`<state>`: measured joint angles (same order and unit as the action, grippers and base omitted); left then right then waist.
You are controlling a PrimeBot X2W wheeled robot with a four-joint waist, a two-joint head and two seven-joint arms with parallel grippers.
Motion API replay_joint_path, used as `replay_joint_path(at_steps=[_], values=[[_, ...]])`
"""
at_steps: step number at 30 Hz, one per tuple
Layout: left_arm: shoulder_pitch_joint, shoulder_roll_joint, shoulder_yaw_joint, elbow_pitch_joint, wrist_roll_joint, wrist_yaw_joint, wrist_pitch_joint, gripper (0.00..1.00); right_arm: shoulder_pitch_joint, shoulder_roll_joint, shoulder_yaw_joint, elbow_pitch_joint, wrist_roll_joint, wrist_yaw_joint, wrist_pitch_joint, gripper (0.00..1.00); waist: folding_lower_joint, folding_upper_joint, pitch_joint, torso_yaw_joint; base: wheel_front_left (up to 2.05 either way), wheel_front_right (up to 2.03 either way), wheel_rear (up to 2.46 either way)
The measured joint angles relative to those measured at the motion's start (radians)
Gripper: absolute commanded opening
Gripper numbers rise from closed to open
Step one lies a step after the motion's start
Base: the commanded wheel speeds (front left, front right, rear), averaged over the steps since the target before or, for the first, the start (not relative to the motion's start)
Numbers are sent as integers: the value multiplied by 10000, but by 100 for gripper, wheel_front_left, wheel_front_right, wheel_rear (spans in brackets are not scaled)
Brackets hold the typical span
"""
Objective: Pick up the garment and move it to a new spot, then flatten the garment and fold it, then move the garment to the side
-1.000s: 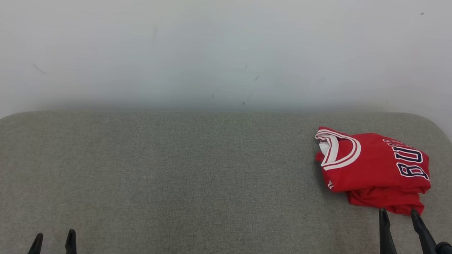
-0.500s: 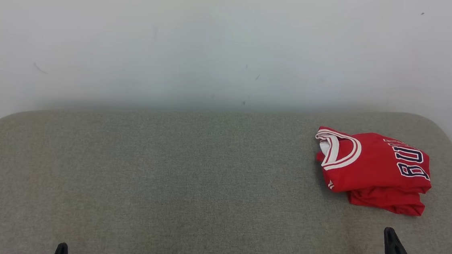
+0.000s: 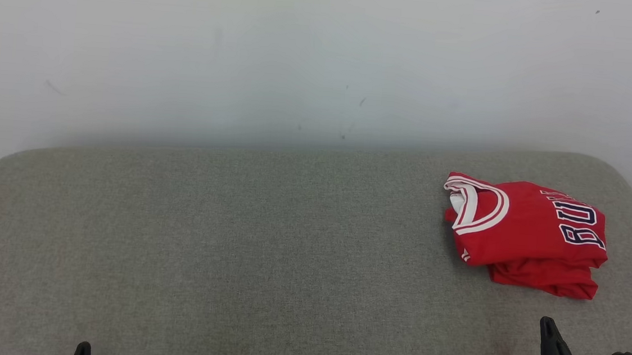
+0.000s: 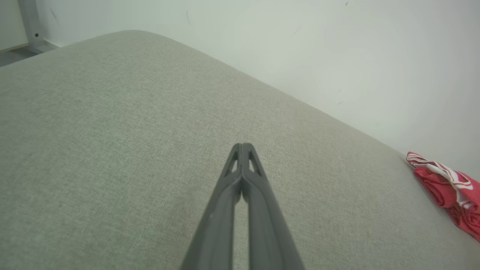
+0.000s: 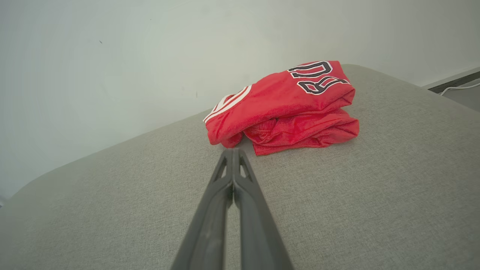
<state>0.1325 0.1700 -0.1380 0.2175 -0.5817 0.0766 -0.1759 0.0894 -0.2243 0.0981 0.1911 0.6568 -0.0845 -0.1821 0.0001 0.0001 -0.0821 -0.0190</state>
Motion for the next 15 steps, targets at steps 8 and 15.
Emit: replay_joint_path(at_steps=[8, 15], values=[[-218, -113, 257, 105, -943, -219, 276, 0, -176, 174, -236, 88, 940, 201, 336, 0, 0, -1, 84, 20, 0, 0, 0], [-414, -211, 422, 180, -1931, -407, 560, 0, -245, 339, -430, 201, 1755, 364, 602, 0, 0, -1, 156, 36, 0, 0, 0]])
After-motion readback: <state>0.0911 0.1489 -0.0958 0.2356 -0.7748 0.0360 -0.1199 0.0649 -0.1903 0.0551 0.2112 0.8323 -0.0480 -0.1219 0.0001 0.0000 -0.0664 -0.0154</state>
